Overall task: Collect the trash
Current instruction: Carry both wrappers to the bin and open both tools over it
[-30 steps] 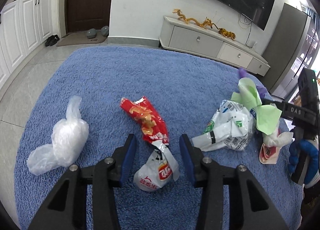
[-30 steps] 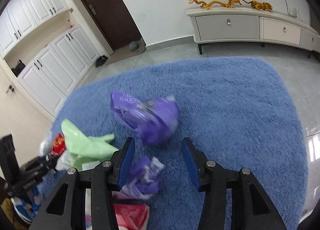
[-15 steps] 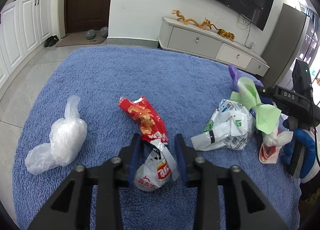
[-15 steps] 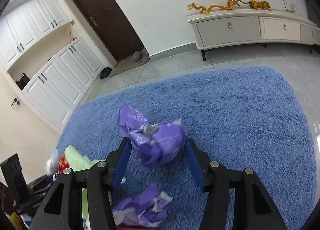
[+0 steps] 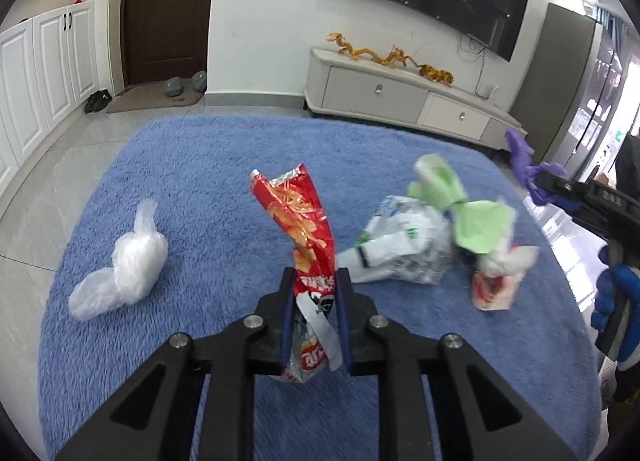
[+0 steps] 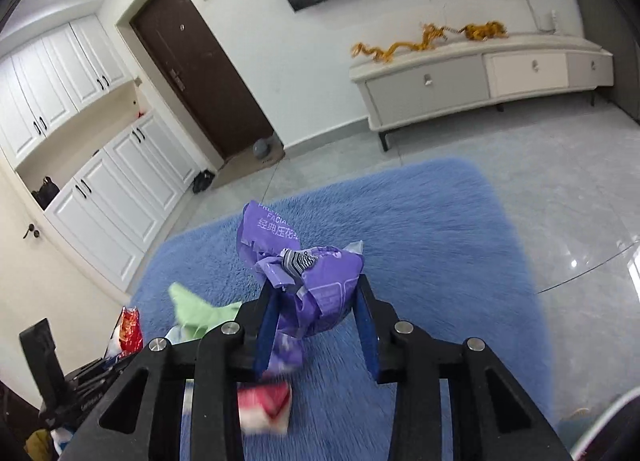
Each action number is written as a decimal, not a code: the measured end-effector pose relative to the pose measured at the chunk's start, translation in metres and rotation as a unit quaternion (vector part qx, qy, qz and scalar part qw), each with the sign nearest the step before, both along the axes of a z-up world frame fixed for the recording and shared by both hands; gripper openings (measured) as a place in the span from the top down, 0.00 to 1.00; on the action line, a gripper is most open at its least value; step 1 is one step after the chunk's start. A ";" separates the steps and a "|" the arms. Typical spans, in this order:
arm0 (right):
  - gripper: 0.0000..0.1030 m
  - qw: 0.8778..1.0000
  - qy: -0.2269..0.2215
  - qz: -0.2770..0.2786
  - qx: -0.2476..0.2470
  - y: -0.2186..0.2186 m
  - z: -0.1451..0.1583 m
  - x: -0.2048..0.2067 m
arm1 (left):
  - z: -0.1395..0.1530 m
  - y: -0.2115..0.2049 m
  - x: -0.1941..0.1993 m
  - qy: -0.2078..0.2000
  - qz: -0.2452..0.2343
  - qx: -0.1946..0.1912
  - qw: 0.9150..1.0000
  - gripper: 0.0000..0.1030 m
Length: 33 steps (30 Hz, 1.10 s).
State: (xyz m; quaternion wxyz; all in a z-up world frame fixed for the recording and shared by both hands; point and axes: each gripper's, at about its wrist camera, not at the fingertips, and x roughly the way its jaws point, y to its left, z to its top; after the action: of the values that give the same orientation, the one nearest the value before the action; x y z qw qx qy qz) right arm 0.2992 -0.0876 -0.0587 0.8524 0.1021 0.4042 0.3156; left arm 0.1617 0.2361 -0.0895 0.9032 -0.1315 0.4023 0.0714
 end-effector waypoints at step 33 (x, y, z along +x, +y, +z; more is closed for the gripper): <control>0.65 0.959 0.066 -0.269 -0.051 -0.366 -0.039 -0.152 | 0.055 -0.479 0.062 0.000 -0.392 -0.043 0.919 0.80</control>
State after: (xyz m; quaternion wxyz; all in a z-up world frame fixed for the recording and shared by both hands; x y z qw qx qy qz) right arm 0.1476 -0.4537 -0.0981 0.8815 0.1843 0.4324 0.0459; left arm 0.2235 -0.2427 -0.0341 0.8524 -0.0025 0.4243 -0.3055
